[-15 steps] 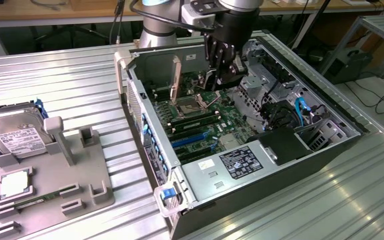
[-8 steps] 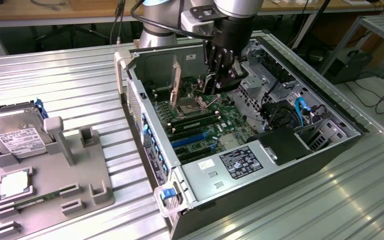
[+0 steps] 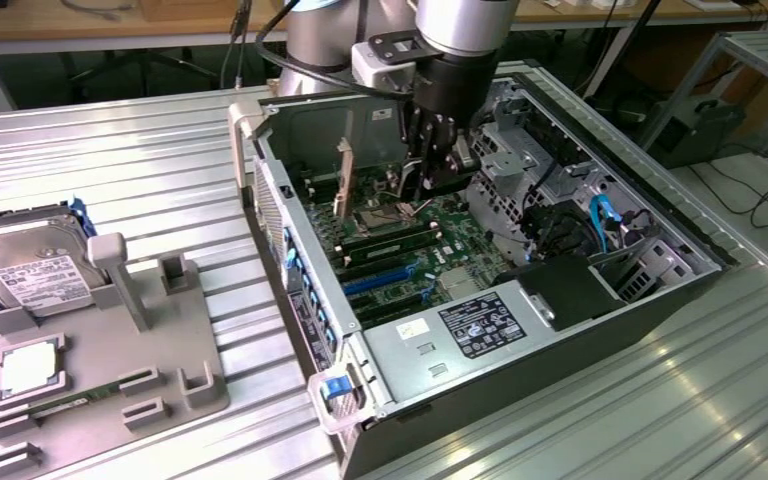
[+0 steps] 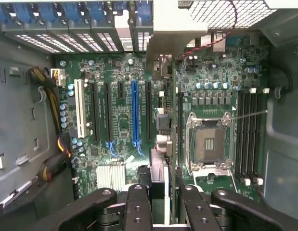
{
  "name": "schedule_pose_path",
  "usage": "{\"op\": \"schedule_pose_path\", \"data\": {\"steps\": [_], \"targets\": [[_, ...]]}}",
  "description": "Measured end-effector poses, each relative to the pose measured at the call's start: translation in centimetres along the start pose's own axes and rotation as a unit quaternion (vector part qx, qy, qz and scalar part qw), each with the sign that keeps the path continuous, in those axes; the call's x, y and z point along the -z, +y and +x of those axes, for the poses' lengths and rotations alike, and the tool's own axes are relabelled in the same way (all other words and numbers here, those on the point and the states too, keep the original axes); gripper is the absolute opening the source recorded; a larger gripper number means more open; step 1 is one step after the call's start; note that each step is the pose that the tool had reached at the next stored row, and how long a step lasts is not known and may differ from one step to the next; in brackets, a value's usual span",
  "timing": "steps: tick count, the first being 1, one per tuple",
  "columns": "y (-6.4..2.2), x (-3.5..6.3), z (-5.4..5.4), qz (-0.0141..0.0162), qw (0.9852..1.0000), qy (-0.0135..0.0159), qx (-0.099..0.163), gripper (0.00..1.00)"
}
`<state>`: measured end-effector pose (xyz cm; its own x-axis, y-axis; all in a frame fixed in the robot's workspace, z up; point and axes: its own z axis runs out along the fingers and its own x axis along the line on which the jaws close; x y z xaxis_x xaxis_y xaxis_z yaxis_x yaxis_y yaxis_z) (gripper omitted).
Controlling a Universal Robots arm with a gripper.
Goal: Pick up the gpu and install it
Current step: 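Insert the gpu into the slot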
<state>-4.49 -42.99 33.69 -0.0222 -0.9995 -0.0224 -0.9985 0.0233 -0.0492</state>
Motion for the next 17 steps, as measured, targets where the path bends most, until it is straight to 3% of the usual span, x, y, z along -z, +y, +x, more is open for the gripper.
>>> {"op": "schedule_pose_path", "data": {"steps": [8, 17], "targets": [[0.08, -1.01, 1.2, 0.0000, 1.0000, -0.0003, 0.000, 0.28], [0.96, -2.28, 1.4, -0.0001, 1.0000, -0.0003, 0.001, 0.28]]}}
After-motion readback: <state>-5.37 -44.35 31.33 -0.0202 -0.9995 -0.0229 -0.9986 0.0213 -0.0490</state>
